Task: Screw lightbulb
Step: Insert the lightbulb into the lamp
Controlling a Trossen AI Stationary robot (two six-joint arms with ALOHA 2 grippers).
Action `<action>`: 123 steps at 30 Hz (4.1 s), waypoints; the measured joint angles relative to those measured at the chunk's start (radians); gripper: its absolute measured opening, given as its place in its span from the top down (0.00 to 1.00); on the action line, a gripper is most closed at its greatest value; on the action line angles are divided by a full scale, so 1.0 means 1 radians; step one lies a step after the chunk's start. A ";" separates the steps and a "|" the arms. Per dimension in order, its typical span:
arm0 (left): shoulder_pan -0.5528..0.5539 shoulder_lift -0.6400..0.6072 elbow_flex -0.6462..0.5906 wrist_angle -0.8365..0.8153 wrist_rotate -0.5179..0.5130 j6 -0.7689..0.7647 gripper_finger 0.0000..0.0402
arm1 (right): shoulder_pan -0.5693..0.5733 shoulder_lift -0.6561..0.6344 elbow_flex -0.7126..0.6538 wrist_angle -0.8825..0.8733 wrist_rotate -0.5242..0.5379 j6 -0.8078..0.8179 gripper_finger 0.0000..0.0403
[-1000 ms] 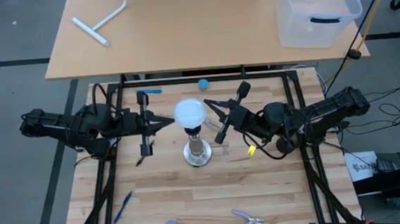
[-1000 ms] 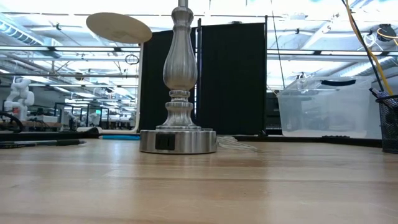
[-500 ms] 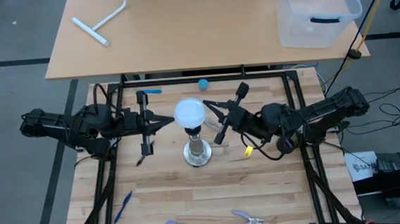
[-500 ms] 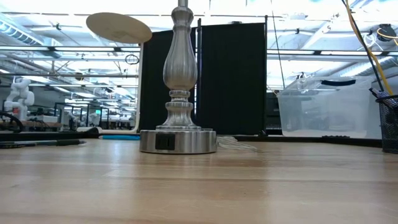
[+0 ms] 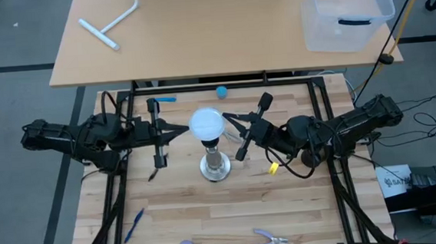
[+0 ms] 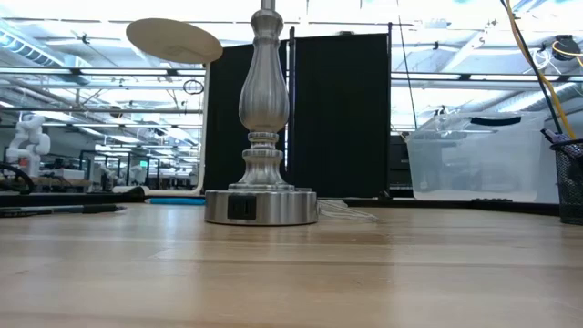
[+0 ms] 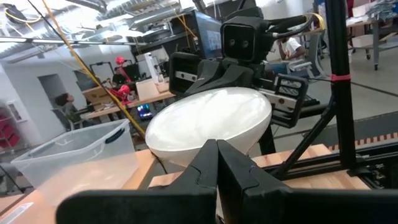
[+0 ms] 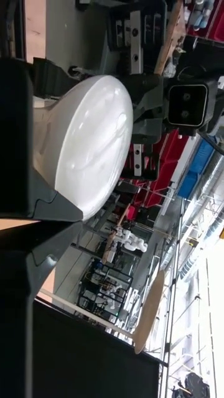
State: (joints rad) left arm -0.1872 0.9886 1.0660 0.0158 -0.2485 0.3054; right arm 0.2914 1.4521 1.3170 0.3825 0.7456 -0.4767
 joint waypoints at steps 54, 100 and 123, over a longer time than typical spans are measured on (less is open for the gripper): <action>-0.047 -0.040 0.000 -0.038 0.036 -0.004 1.00 | 0.012 0.005 -0.002 0.017 0.112 -0.089 1.00; 0.114 -0.040 0.000 -0.032 0.021 -0.063 1.00 | 0.097 0.008 0.000 -0.030 0.086 -0.036 1.00; -0.023 -0.010 0.000 0.000 0.080 -0.005 1.00 | 0.001 0.007 0.000 0.046 0.045 -0.088 1.00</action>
State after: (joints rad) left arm -0.2100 0.9789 1.0657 0.0161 -0.1688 0.3007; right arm 0.2928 1.4593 1.3167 0.4290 0.7903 -0.5648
